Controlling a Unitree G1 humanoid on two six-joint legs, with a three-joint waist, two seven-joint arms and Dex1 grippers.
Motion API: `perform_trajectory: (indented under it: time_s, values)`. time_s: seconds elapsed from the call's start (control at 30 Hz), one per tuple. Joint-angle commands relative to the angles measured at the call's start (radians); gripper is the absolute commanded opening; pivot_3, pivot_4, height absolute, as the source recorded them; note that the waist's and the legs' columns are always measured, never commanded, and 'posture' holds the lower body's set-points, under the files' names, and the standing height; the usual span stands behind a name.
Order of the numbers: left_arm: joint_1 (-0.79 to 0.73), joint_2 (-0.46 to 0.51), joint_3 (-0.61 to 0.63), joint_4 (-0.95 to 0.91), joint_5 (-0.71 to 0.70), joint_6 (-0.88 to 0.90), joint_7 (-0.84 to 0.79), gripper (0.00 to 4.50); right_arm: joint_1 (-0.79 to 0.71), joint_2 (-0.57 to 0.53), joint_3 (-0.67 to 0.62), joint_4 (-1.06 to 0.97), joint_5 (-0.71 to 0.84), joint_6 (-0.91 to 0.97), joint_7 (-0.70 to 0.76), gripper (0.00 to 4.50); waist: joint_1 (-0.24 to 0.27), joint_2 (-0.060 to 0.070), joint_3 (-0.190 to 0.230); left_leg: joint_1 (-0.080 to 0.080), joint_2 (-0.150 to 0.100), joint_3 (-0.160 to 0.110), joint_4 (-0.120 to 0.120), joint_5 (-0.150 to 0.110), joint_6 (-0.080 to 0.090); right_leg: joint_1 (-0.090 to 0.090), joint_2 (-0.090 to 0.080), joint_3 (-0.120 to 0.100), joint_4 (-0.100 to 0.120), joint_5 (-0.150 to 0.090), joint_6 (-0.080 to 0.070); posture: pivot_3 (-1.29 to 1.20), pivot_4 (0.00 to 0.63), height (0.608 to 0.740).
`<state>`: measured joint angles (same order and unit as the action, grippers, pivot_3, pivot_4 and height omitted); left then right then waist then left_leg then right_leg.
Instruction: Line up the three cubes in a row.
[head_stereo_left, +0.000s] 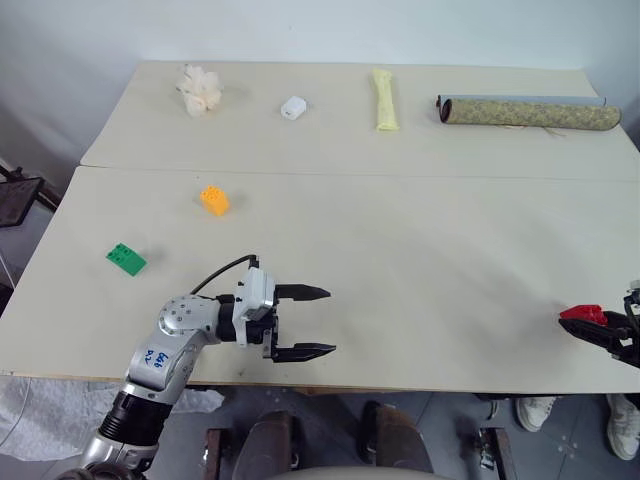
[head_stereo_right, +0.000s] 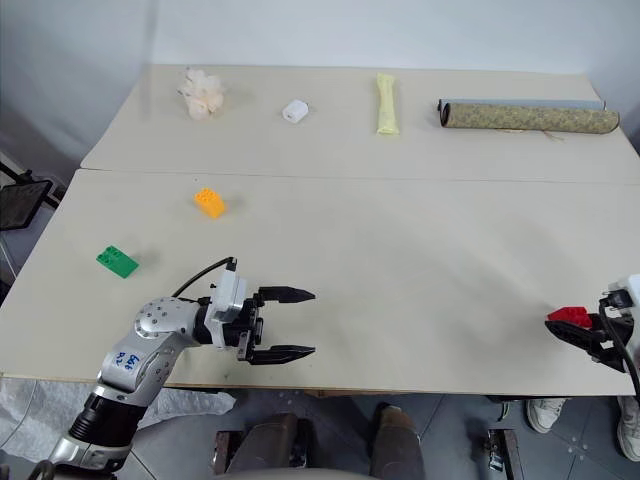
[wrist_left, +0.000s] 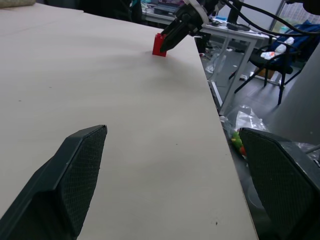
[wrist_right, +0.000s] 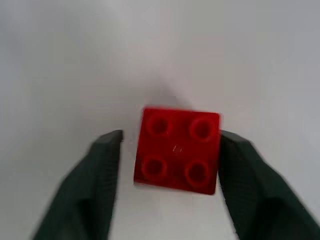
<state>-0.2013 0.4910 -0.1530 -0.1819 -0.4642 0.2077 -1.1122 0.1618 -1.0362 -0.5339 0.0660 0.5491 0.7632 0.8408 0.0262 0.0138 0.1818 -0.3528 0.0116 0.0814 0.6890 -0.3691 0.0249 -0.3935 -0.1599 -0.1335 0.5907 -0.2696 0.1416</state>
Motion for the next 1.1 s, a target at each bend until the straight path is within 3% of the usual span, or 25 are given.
perform_trajectory:
  time_s: [0.03, 0.17, 0.3, 0.43, 0.57, 0.7, 1.0, 1.1]
  values:
    - [0.006, 0.004, 0.019, -0.015, 0.004, -0.022, 0.007, 4.50, -0.021, 0.003, 0.004, 0.013, -0.030, -0.048, 0.018, 1.49, 0.000, 0.000, 0.000, 0.000, 0.000, 0.000, 0.000, 0.000, 0.000, 0.000, 0.000, 0.000, 0.000, 0.000, 0.000, 0.00, 0.150, 0.740]
    - [0.016, 0.011, 0.037, 0.000, 0.010, -0.041, 0.016, 4.50, -0.050, -0.019, 0.047, -0.019, -0.036, -0.096, 0.093, 1.51, -0.002, 0.000, 0.000, 0.000, 0.000, 0.001, 0.000, 0.000, 0.000, 0.000, 0.000, 0.000, 0.000, 0.000, 0.000, 0.00, 0.150, 0.740]
    - [0.081, 0.035, 0.145, 0.056, 0.005, -0.117, 0.031, 4.50, -0.348, -0.076, 0.342, -0.124, -0.085, -0.292, 0.383, 1.51, -0.036, 0.002, 0.001, 0.001, 0.002, 0.003, 0.001, 0.000, -0.001, -0.001, 0.002, 0.002, 0.000, 0.000, 0.000, 0.00, 0.150, 0.740]
    - [0.118, 0.048, 0.204, 0.049, -0.020, -0.115, 0.043, 4.50, -0.694, 0.029, 0.619, -0.012, -0.216, -0.405, 0.544, 1.51, -0.051, 0.002, 0.002, 0.001, 0.006, 0.000, 0.003, -0.001, -0.004, -0.001, 0.007, 0.003, 0.001, 0.001, -0.002, 0.00, 0.150, 0.740]
    - [0.156, 0.060, 0.226, -0.001, -0.026, -0.107, 0.049, 4.50, -0.919, 0.181, 0.813, 0.172, -0.341, -0.537, 0.672, 1.51, -0.037, -0.001, 0.002, -0.003, 0.007, -0.002, 0.007, -0.004, -0.005, -0.002, 0.008, 0.000, 0.000, 0.000, -0.002, 0.00, 0.150, 0.740]
    - [0.192, 0.072, 0.246, -0.044, -0.031, -0.099, 0.060, 4.50, -1.024, 0.282, 0.898, 0.365, -0.436, -0.677, 0.717, 1.51, -0.025, -0.001, 0.002, -0.008, 0.006, 0.000, 0.010, -0.005, -0.004, -0.004, 0.007, -0.002, 0.000, 0.000, -0.002, 0.00, 0.150, 0.740]
    - [0.249, 0.074, 0.272, -0.095, -0.018, -0.104, 0.114, 4.50, -1.116, 0.398, 0.935, 0.609, -0.530, -0.792, 0.719, 1.51, -0.044, -0.001, 0.002, -0.009, 0.008, 0.001, 0.011, -0.005, -0.005, -0.003, 0.009, -0.004, 0.000, 0.000, -0.002, 0.00, 0.150, 0.740]
    - [0.260, 0.072, 0.288, -0.099, -0.014, -0.107, 0.141, 4.50, -1.111, 0.402, 0.911, 0.613, -0.527, -0.827, 0.714, 2.51, -0.053, -0.001, 0.002, -0.006, 0.008, 0.002, 0.011, -0.005, -0.005, -0.002, 0.009, -0.002, 0.001, 0.000, -0.002, 0.00, 0.150, 0.740]
